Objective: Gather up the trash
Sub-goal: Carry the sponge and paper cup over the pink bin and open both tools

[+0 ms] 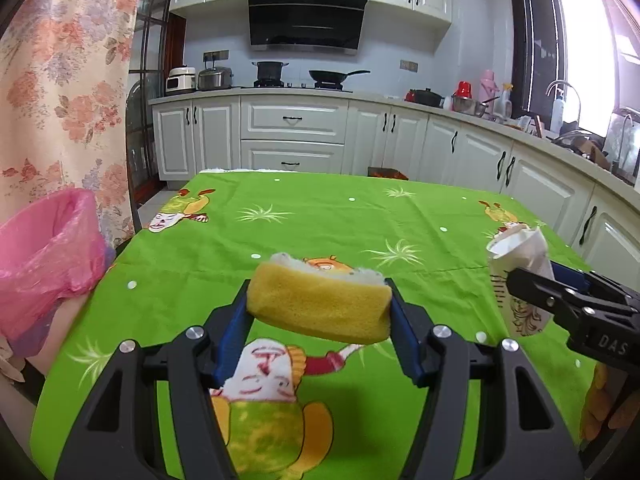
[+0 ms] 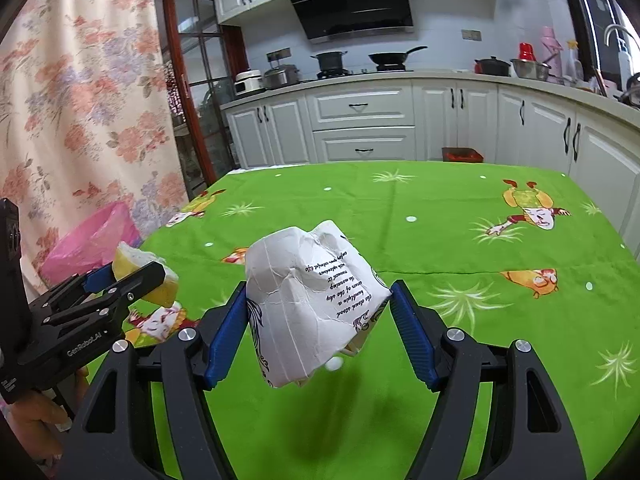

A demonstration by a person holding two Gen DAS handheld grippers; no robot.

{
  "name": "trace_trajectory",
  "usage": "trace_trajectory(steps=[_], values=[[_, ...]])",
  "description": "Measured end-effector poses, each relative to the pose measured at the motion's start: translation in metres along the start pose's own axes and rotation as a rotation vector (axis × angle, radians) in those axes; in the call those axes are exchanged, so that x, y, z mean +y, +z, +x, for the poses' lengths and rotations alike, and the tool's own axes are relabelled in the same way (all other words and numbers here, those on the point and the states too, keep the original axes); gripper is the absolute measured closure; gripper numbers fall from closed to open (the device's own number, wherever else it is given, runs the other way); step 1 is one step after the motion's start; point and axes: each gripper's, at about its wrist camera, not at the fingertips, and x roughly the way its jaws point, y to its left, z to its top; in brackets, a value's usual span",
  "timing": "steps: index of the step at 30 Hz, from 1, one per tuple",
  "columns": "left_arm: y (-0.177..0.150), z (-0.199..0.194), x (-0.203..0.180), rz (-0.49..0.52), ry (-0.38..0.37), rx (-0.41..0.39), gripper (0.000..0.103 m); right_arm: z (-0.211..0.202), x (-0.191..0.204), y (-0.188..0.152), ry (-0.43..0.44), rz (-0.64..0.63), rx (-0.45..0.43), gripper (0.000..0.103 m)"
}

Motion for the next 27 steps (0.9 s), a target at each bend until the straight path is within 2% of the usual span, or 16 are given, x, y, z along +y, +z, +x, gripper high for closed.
trace_trajectory(steps=[13, 27], values=[[-0.019, -0.050, 0.037, -0.014, 0.035, -0.051, 0.042, -0.012, 0.053, -0.002, 0.061, -0.091, 0.001, 0.036], [-0.027, -0.106, 0.086, 0.009, 0.135, -0.123, 0.042, -0.006, 0.123, 0.000, 0.213, -0.166, 0.010, 0.036]])
